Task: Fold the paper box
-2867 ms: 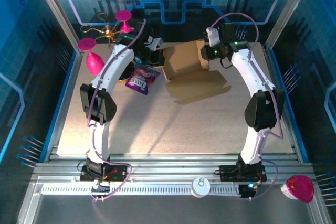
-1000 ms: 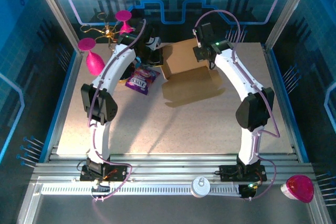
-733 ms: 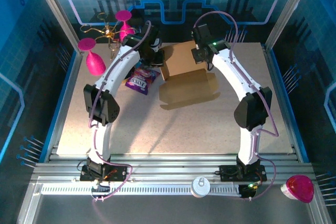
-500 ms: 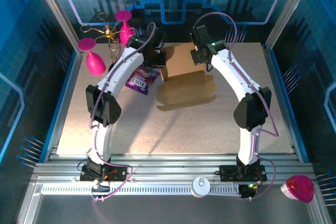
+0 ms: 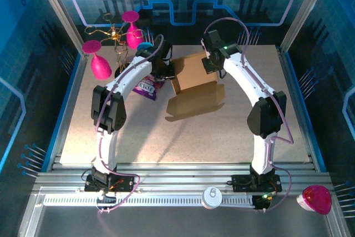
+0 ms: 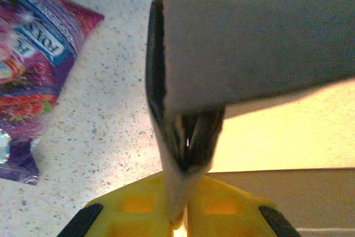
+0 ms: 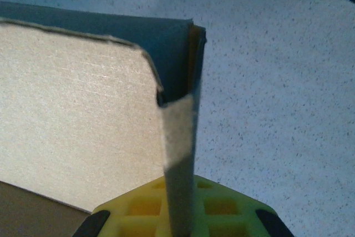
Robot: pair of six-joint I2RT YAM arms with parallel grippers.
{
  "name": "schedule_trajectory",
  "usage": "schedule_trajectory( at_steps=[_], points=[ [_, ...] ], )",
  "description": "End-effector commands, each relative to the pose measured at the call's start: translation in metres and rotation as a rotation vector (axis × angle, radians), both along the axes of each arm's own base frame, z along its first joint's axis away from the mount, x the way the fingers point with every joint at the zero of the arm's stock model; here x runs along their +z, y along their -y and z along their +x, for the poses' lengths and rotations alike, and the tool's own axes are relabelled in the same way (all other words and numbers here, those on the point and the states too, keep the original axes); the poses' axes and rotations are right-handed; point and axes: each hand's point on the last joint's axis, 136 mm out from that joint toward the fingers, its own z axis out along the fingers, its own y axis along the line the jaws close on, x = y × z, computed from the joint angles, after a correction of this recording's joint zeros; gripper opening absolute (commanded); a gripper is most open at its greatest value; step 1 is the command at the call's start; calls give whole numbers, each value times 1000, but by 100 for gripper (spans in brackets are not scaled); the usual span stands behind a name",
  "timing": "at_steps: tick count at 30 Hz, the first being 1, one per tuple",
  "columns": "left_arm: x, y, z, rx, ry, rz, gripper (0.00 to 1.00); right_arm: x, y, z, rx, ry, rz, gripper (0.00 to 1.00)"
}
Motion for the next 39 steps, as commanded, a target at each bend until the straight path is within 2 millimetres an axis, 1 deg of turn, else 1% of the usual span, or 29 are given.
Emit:
schedule_trajectory(
  at_steps=[1,3,7,10,17,19,24,31,39],
  points=[
    [-1,19,4,-1,20,-96,13,-31,-7,-17,49,-118,-4,0],
    [-12,20,1,1,-4,-100,15,-37,-6,-19,47,-135,-15,0],
    [-36,23,-3,10,-44,-115,15,-53,-5,-24,43,-187,-34,0],
    [-51,23,-6,20,-67,-114,14,-59,-5,-26,45,-205,-45,0],
    [-75,25,-11,28,-101,-106,15,-71,-5,-29,46,-240,-67,0],
    [-80,26,-13,31,-109,-105,17,-73,-6,-29,49,-244,-71,0],
    [-86,26,-13,38,-112,-105,22,-77,-6,-29,49,-251,-81,0],
    [-91,28,-11,47,-116,-119,24,-83,-4,-29,46,-262,-91,0],
    [-98,30,-16,46,-121,-108,26,-84,-3,-28,38,-262,-89,0]
  ],
)
